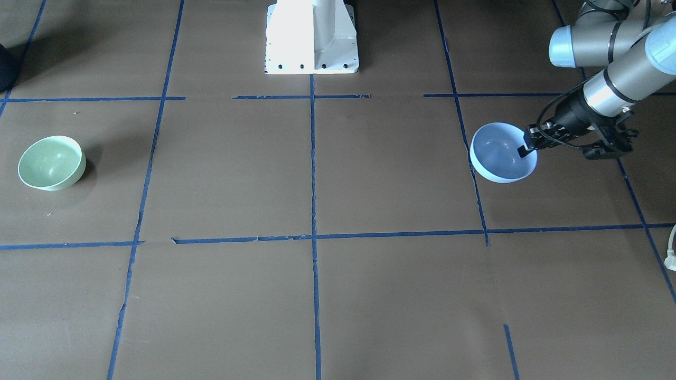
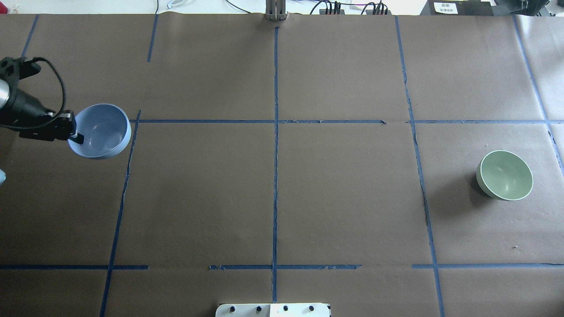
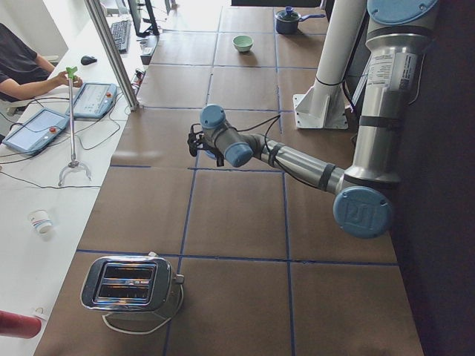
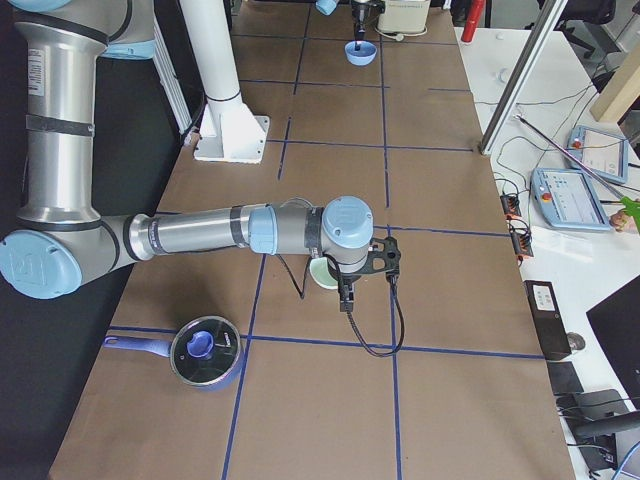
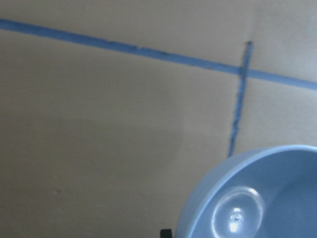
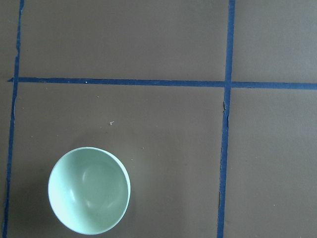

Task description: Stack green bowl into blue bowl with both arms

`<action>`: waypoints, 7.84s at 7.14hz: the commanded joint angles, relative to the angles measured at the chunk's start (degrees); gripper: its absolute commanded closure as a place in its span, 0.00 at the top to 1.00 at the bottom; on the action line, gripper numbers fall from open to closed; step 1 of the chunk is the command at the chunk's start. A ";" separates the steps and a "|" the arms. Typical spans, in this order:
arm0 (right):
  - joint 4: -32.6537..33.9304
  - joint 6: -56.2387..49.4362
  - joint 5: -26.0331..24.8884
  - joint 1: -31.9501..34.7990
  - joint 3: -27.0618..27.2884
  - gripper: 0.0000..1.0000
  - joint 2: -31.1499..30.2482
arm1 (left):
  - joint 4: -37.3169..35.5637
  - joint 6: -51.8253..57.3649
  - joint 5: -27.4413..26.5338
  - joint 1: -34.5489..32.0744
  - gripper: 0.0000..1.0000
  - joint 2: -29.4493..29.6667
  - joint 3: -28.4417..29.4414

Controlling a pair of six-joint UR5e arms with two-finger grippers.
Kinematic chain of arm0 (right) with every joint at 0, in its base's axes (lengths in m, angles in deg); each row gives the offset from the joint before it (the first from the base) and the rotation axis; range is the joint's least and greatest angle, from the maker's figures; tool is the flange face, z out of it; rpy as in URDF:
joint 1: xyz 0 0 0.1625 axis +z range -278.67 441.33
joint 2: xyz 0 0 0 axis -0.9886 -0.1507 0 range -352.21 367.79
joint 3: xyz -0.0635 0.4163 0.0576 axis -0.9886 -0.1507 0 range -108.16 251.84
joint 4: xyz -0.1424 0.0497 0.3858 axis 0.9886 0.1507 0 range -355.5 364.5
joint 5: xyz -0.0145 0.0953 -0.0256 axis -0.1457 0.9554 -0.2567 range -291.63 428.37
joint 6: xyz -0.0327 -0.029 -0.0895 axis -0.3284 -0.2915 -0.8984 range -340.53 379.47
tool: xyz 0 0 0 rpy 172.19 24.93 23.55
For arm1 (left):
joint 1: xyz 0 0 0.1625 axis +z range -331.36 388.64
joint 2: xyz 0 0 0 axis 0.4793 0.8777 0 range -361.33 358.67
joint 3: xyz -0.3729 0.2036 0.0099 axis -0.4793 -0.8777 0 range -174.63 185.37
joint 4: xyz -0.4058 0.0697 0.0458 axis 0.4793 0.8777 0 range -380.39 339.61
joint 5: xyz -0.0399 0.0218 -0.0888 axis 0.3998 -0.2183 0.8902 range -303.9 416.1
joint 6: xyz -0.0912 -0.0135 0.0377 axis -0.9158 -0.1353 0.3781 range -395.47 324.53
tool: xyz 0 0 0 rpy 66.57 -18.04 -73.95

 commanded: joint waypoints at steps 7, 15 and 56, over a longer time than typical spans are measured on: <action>-10.10 14.62 -0.02 -5.83 0.31 1.00 -0.02 | -8.49 -28.39 -25.23 29.00 0.01 30.29 11.63; -10.62 16.18 -1.25 -10.03 -0.12 1.00 -0.11 | -9.54 -28.04 -12.47 18.32 1.00 25.47 7.17; -5.09 25.46 -16.40 -27.42 1.65 1.00 18.91 | -24.05 58.81 -0.89 -26.07 1.00 -13.02 2.11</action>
